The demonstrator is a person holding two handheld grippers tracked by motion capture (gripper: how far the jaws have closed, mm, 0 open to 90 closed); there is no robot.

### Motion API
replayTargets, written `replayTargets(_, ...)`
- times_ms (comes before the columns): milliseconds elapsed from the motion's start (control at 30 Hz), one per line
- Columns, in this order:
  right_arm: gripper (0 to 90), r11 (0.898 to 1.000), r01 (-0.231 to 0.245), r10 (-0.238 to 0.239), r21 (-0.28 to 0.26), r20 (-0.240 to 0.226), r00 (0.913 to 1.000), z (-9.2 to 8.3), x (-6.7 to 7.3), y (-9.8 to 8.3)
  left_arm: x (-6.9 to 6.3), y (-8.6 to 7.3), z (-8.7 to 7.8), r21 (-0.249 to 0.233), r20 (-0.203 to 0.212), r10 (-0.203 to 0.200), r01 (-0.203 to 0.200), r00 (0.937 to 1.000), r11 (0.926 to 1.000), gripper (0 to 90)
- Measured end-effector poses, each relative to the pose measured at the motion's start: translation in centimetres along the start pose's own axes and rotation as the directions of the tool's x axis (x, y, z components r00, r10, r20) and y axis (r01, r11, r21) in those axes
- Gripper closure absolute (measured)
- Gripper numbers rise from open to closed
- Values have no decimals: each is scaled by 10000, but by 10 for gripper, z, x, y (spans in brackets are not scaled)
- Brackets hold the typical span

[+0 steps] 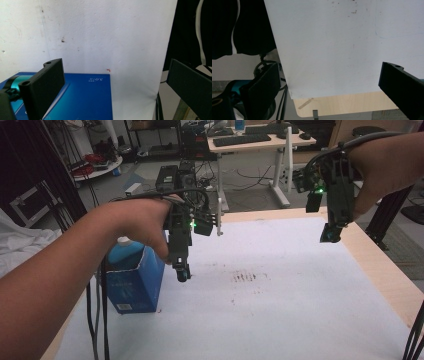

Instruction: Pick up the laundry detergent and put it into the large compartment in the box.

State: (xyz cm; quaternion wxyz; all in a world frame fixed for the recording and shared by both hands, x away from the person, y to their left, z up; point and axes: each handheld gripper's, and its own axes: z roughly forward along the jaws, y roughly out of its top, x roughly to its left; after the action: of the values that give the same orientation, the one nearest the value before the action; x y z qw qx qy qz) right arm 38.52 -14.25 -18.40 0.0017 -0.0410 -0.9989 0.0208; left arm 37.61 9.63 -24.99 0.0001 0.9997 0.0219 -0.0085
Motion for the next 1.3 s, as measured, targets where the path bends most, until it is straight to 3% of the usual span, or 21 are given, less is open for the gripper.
replayTargets(167, 33, 9997, 32, -30, -245, 84, 10000, -4, -3, -4, 10, 0, -1, -310, 99, -161, 164, 9998, 9994, 16)
replayTargets(300, 33, 9991, 31, -26, -413, 126, 9999, -8, -5, -8, 16, 1, 0, -226, 48, -295, 296, 9996, 9993, 16)
replayTargets(533, 33, 9991, 80, -74, -423, 133, 9999, -10, -4, -8, 17, -1, -3, -400, 93, -345, 348, 9994, 9986, 16)
replayTargets(1300, 33, 9987, 156, -146, -487, 201, 9997, -12, -6, -6, 18, -4, -4, -190, 49, -400, 401, 9992, 9990, 16)
